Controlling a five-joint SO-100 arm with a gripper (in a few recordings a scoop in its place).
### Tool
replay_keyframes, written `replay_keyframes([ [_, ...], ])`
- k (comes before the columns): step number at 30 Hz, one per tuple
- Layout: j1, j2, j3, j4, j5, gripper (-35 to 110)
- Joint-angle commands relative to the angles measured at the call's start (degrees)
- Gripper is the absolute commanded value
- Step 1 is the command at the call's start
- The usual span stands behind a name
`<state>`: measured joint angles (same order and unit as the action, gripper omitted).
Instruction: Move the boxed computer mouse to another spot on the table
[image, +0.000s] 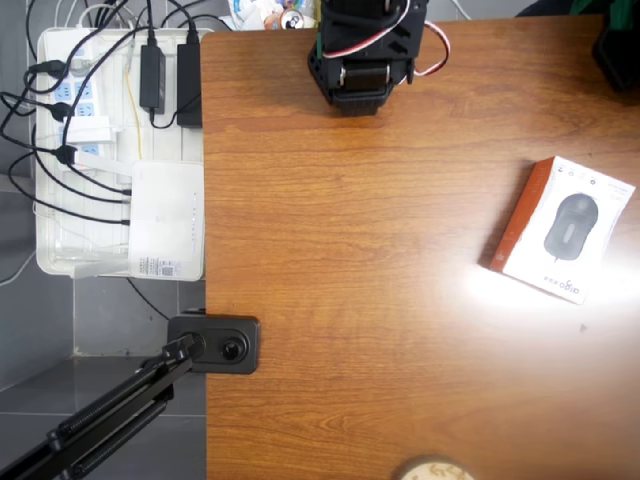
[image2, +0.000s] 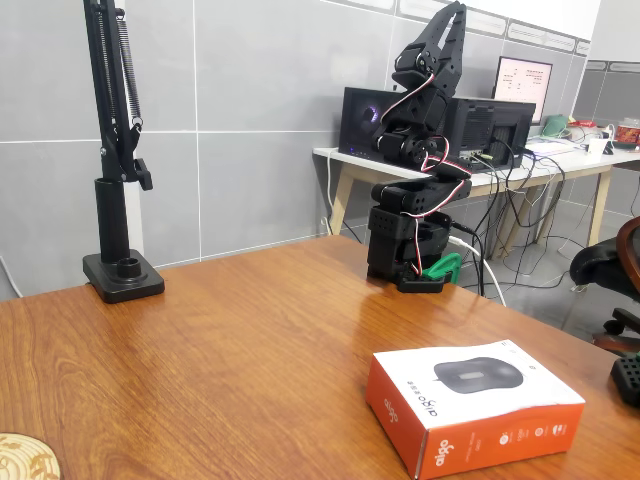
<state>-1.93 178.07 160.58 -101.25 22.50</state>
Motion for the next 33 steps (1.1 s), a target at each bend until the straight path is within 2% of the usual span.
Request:
replay_keyframes([
  [1,0.4,0.1,-0.1,0.0,0.4,0],
  [24,0.3,0.1,-0.1,0.0,-0.4,0],
  [26,0.3,0.1,-0.1,0.8,-3.0,5],
  [28,-0.1,0.1,-0.1,11.6,-5.6,0],
  [30,-1.3,0.0,-3.2,28.1,-6.1,0],
  [31,-2.2,0.0,-8.6,40.8,-6.8,0],
  [32,-4.5,0.1,-16.6,58.4,-7.3,0],
  [33,-9.1,-0.4,-26.4,80.9,-5.8,0],
])
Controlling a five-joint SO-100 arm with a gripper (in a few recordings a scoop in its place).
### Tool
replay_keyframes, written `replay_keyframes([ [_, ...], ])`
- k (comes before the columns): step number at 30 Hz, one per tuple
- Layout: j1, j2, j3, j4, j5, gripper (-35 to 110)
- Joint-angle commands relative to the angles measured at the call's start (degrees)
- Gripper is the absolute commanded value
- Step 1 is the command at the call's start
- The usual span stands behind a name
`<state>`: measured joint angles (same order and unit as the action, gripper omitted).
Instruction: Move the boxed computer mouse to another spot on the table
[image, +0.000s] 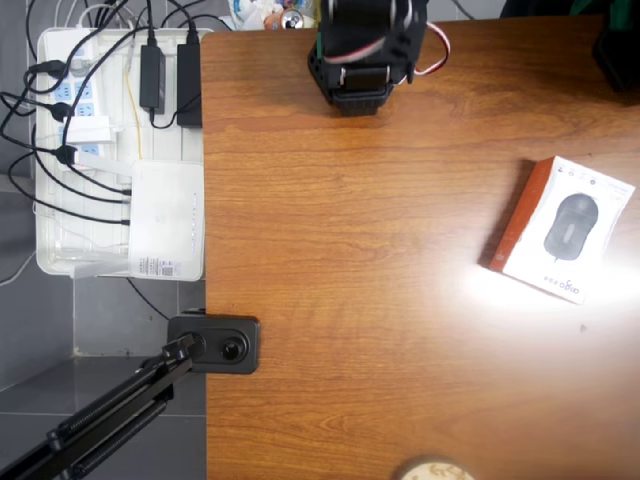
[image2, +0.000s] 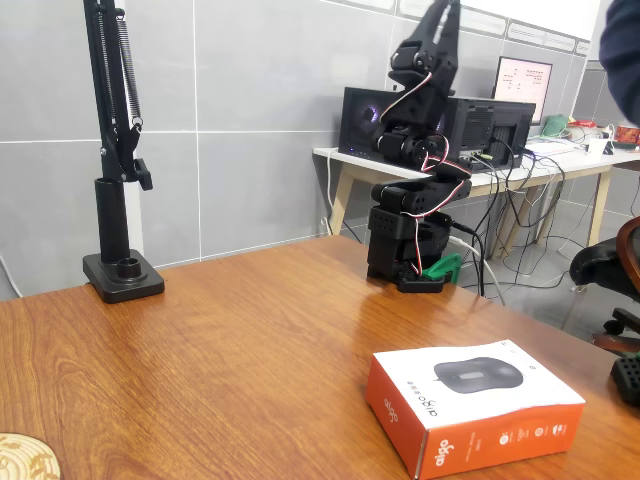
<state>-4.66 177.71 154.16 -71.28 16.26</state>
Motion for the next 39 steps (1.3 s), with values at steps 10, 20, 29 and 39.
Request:
replay_keyframes([
  [10,-46.1,-48.9,-55.9,83.4,6.8,4],
  [20,-54.8,-66.9,-67.0,94.6,11.2,87],
  [29,-52.2,-82.8,-72.9,102.8,9.0,104],
  [39,-48.9,-94.3,-77.1,111.0,7.3,104],
])
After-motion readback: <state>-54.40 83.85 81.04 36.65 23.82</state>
